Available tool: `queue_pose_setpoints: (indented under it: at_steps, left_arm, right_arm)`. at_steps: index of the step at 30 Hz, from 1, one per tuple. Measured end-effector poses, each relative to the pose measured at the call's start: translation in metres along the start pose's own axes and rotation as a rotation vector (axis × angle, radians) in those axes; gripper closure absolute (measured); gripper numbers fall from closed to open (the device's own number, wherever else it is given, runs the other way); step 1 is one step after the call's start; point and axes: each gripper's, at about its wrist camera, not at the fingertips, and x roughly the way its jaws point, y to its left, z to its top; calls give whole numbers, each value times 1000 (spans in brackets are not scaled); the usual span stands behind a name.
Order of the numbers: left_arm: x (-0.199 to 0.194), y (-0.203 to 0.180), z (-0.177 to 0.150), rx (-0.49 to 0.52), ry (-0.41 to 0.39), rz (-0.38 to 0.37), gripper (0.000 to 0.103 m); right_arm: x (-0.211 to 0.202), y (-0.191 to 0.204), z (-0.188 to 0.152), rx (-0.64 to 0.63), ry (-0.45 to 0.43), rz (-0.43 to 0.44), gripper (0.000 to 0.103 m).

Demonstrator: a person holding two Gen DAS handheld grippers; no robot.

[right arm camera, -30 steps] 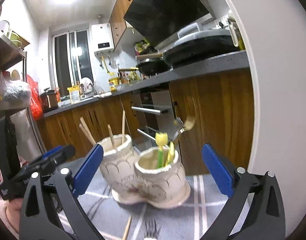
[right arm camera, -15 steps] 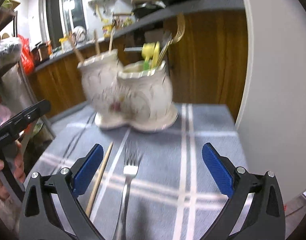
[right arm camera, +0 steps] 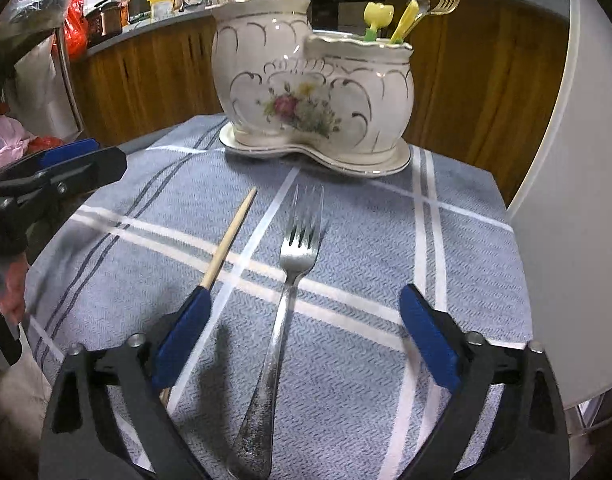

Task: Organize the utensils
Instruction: 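Grasp the silver fork with the right tool while the left tool grasps the last chopstick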

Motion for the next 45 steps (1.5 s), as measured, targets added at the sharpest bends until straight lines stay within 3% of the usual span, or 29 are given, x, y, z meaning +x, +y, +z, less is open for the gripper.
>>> queue_pose_setpoints:
  at_steps: [5, 11, 17, 24, 32, 35, 37, 38, 40, 45]
  left_arm:
    - [3, -6, 1, 27, 10, 12, 5]
    - [6, -11, 2, 34, 26, 4, 5]
    - [11, -26, 1, 72, 57, 7, 5]
    - [28, -56, -6, 84, 177, -49, 5]
    - [45, -85, -12, 163, 245, -1, 8]
    - [52, -89, -14, 178, 274, 8, 23]
    - [56, -90, -17, 186, 299, 14, 39]
    - [57, -89, -19, 183, 303, 6, 41]
    - [57, -86, -18, 170, 308, -7, 57]
    - [60, -77, -13, 186, 330, -9, 86]
  right_arm:
    - [6, 2, -1, -13, 30, 5, 55]
    - [6, 2, 1, -6, 34, 49, 90]
    - [1, -8, 3, 42, 9, 83, 98]
    - [-21, -32, 8, 113, -86, 75, 98]
    - [-46, -36, 11, 109, -194, 79, 98]
    - [-55, -37, 12, 109, -238, 92, 98]
    - [-59, -36, 13, 100, -260, 86, 98]
    - [-62, -35, 13, 95, -273, 84, 98]
    - [-67, -34, 13, 88, -293, 85, 98]
    - [-73, -32, 14, 80, -317, 97, 98]
